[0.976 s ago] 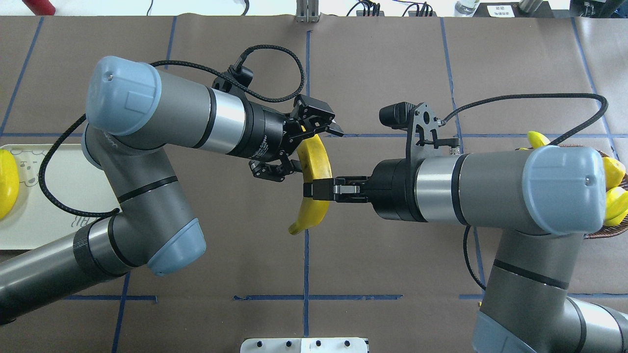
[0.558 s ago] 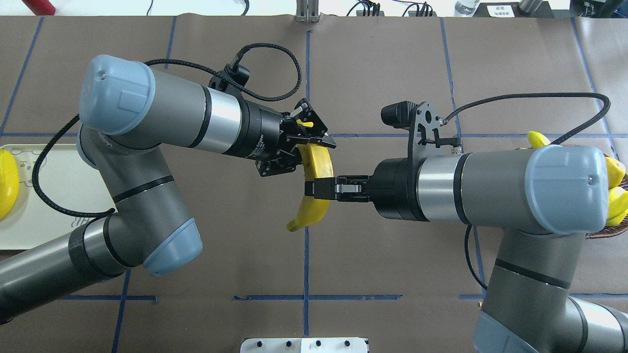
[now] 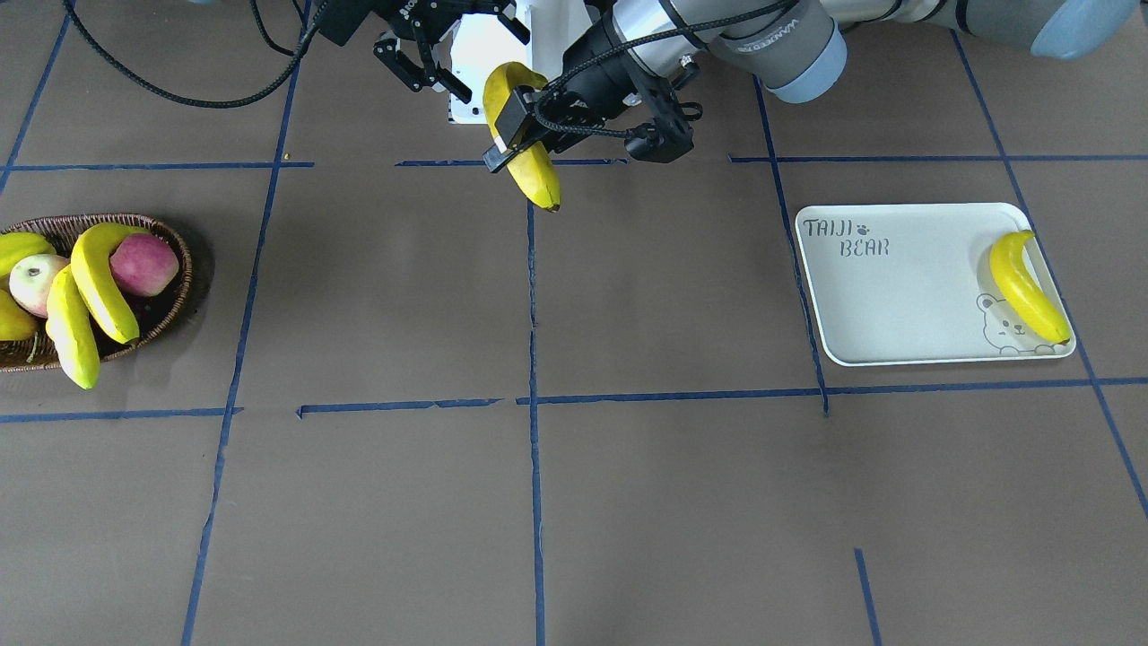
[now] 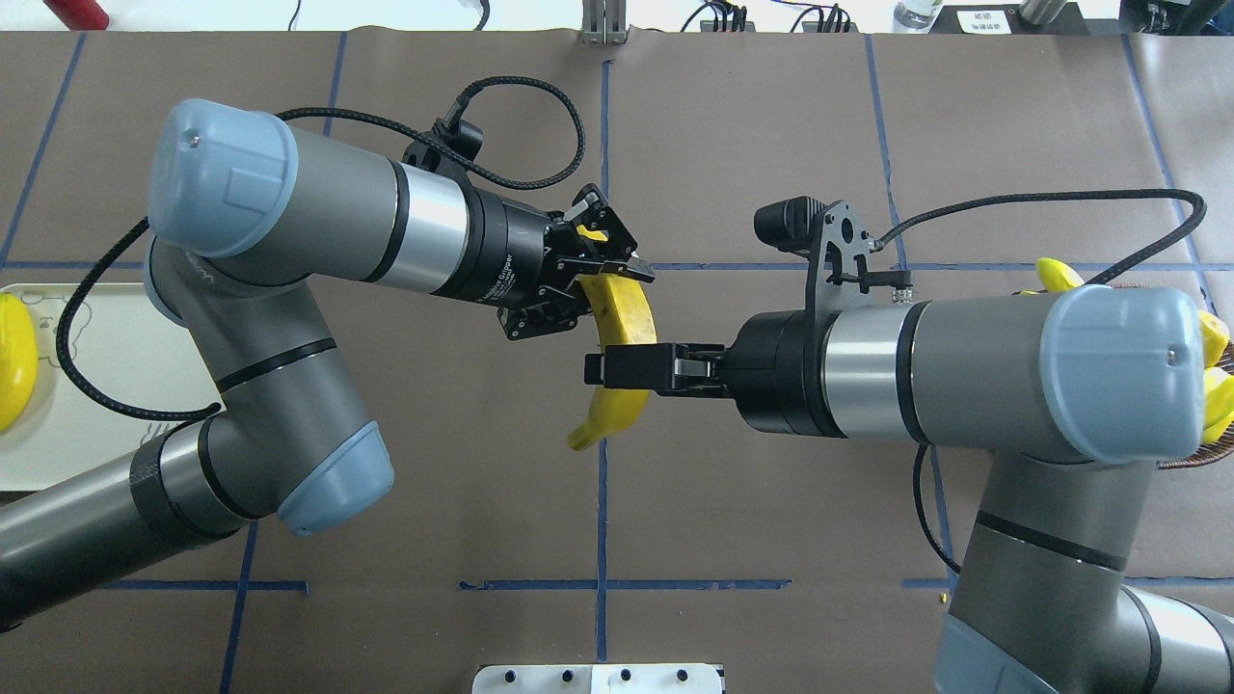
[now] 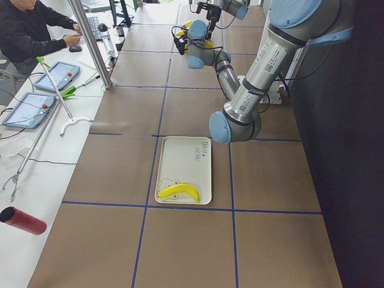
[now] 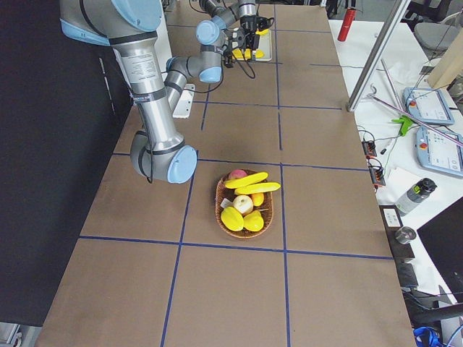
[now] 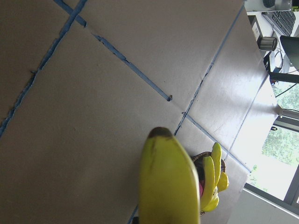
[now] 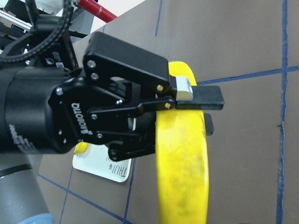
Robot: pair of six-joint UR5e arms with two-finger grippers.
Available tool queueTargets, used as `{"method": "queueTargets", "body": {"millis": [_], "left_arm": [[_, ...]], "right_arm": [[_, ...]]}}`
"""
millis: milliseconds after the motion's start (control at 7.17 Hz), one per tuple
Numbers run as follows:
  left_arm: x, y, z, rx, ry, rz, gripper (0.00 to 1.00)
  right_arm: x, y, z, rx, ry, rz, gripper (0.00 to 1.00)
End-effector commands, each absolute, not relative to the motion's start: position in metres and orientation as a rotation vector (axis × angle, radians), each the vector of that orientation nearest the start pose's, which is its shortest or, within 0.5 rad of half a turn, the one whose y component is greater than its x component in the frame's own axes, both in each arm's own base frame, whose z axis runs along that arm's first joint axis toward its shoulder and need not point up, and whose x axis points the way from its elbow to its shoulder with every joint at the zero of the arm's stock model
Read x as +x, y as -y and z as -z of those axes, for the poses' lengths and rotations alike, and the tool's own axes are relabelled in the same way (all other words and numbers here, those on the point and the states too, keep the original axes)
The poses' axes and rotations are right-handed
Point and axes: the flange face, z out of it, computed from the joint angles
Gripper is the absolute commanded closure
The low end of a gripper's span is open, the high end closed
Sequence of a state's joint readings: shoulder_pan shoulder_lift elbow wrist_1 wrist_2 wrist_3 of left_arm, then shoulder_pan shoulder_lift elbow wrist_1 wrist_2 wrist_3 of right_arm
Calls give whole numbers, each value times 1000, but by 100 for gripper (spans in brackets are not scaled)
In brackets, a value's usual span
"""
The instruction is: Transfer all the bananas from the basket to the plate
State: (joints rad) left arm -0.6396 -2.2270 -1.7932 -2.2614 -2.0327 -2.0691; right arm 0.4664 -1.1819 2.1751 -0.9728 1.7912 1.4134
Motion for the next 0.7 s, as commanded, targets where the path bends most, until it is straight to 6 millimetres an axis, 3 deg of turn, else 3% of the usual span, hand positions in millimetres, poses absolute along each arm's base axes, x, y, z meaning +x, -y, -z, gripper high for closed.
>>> {"method": "queueTargets", "body": {"millis": [0, 279, 558], "left_arm": [[424, 464, -150, -185, -1391, 581, 100], [382, 497, -262, -41, -1161, 521, 100], [319, 499, -394, 19, -966, 469, 100]], "right_arm": [[-353, 304, -125, 322, 1570, -62, 0], [-337, 296, -149, 305, 1530, -70, 0], [-332, 300, -170, 298, 1484, -92, 0]]}}
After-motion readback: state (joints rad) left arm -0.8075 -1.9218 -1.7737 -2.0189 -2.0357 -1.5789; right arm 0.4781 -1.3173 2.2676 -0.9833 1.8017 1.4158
